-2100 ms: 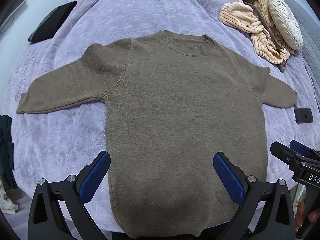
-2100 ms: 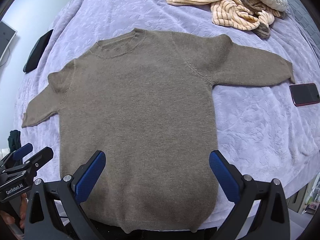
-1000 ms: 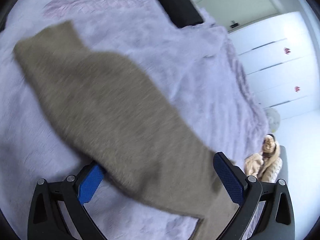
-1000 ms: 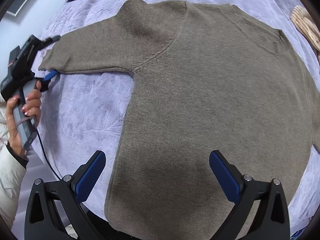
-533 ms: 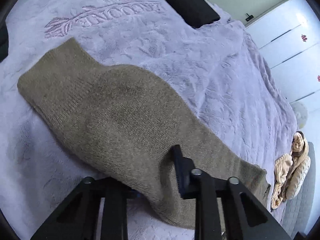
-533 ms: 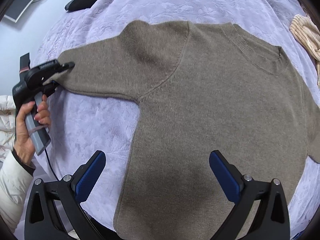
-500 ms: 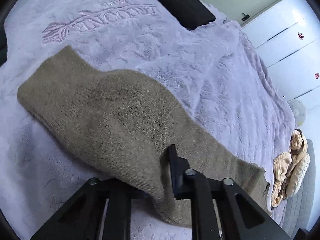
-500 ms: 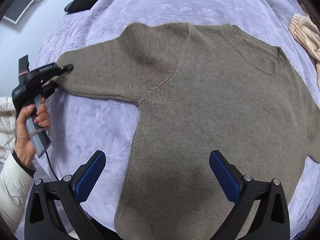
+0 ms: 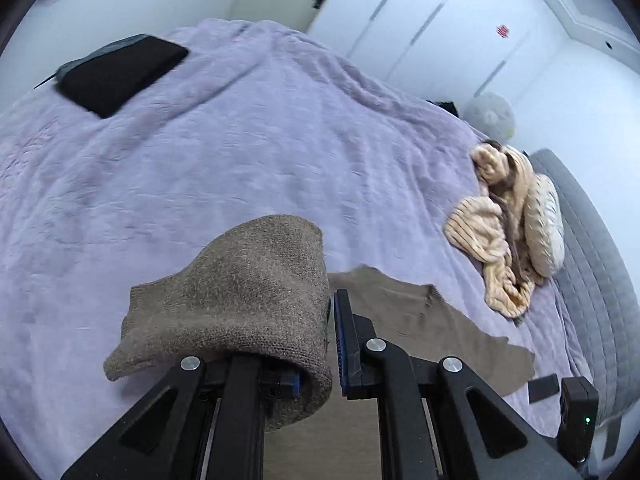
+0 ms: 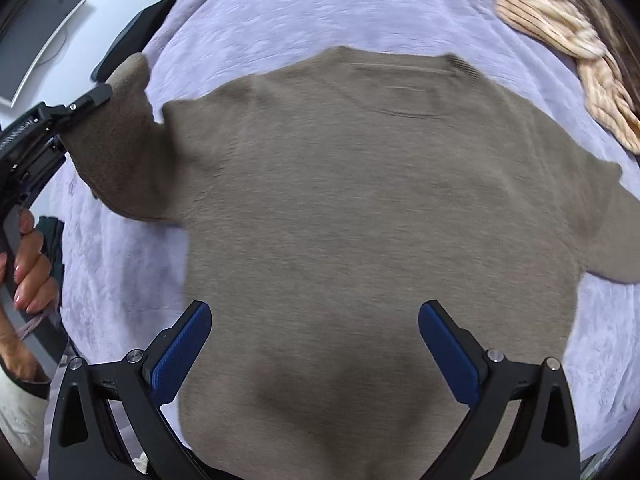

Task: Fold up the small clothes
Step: 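Grasp the sweater sleeve cuff with the left gripper and lift it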

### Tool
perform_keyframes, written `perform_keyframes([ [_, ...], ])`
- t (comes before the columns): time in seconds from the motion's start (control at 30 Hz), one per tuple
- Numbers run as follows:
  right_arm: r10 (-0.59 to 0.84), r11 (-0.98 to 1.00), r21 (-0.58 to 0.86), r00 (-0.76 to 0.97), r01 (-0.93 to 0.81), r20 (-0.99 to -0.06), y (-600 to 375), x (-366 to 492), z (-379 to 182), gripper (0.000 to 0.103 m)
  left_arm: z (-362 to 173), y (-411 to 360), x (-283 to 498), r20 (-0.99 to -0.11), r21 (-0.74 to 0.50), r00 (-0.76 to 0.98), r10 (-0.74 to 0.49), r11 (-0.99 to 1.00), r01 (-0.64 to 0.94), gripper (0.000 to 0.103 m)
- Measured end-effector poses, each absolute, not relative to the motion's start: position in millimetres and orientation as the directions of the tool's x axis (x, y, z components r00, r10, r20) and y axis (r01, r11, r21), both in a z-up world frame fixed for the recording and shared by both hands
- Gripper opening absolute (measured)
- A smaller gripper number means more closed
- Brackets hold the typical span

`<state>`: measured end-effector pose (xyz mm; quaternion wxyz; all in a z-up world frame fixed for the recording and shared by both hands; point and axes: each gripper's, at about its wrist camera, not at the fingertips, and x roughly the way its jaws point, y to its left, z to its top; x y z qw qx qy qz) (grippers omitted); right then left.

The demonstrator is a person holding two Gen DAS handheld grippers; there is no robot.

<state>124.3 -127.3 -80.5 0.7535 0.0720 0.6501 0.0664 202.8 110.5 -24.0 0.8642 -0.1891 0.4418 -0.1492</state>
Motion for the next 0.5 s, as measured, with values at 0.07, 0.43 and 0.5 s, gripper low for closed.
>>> perform_keyframes([
  [0.07,0.181,0.982,0.187,0.153,0.028,-0.972,-161.8,120.5,-79.5,0.103,-25.9,53.3,202.0,-0.711,-0.439,0.535,-0.456,0.882,0.169,0.014],
  [0.43,0.119,0.960,0.142,0.108,0.241,-0.987,-308.1,85.8,-118.3,0.103,-135.3,-109.0,179.0,-0.904,-0.263,0.275,-0.328,0.932,0.248,0.014],
  [0.5,0.120,0.957,0.143,0.103,0.254,-0.987,-315.2,85.7,-123.7,0.103,-134.3,-107.0,171.0,-0.907,-0.247,0.277,-0.317,0.934,0.259,0.015],
])
